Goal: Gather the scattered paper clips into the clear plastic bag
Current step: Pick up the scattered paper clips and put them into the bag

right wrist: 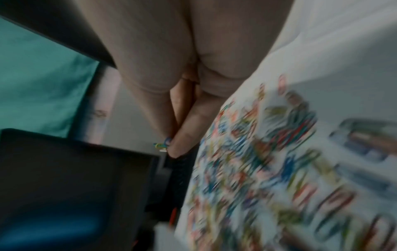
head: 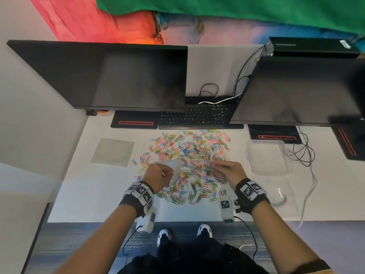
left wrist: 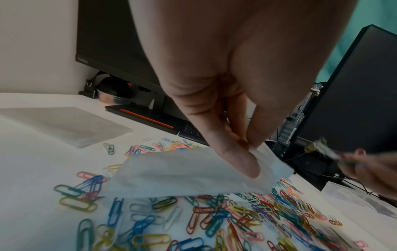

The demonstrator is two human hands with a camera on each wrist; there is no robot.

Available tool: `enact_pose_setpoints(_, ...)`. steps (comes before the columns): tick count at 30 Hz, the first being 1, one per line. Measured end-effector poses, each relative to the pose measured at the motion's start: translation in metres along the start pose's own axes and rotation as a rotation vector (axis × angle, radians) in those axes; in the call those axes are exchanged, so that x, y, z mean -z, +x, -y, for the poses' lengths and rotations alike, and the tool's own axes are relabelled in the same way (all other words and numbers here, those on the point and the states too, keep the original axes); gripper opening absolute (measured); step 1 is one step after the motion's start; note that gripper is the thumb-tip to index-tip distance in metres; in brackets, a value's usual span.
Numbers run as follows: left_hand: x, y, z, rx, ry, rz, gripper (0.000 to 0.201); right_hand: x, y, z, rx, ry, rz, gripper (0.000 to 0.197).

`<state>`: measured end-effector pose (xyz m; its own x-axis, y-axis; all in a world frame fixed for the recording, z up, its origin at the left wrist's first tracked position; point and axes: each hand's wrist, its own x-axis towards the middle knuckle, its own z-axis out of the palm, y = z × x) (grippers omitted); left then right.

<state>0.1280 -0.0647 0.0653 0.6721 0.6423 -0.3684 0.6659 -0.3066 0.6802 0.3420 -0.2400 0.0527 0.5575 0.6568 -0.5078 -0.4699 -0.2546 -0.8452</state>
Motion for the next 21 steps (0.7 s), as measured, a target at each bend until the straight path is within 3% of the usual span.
enact_pose_setpoints(6,-0.004,0.007,-0.019,-0.031,-0.008,-0.001,0.019,-0.069,-0.006,-0.006,-0.121,-0.033,0.251,0.024)
enact_pose_setpoints(10,-0.003,0.007,-0.021,-0.083,0.035,-0.015,0.027,-0.091,0.004,-0.023,-0.119,-0.157,0.186,0.008)
enact_pose_setpoints(12,-0.003,0.004,-0.019,-0.125,0.039,-0.014,0.023,-0.097,0.006,-0.022,-0.104,-0.209,0.152,0.015)
enact_pose_setpoints(14,-0.003,0.002,-0.018,-0.172,0.054,-0.025,0.022,-0.1,0.006,-0.016,-0.122,-0.242,0.114,0.01)
enact_pose_setpoints(16,-0.002,0.002,-0.019,-0.2,0.05,-0.031,0.021,-0.104,0.008,-0.012,-0.116,-0.301,0.085,0.026)
enact_pose_setpoints(18,0.0,0.001,-0.022,-0.215,0.035,-0.044,0.022,-0.111,0.01,-0.005,-0.062,-0.475,0.049,0.034)
enact_pose_setpoints(21,0.005,0.001,-0.028,-0.266,0.025,-0.09,0.026,-0.121,0.011,0.004,0.036,-0.757,0.076,0.027)
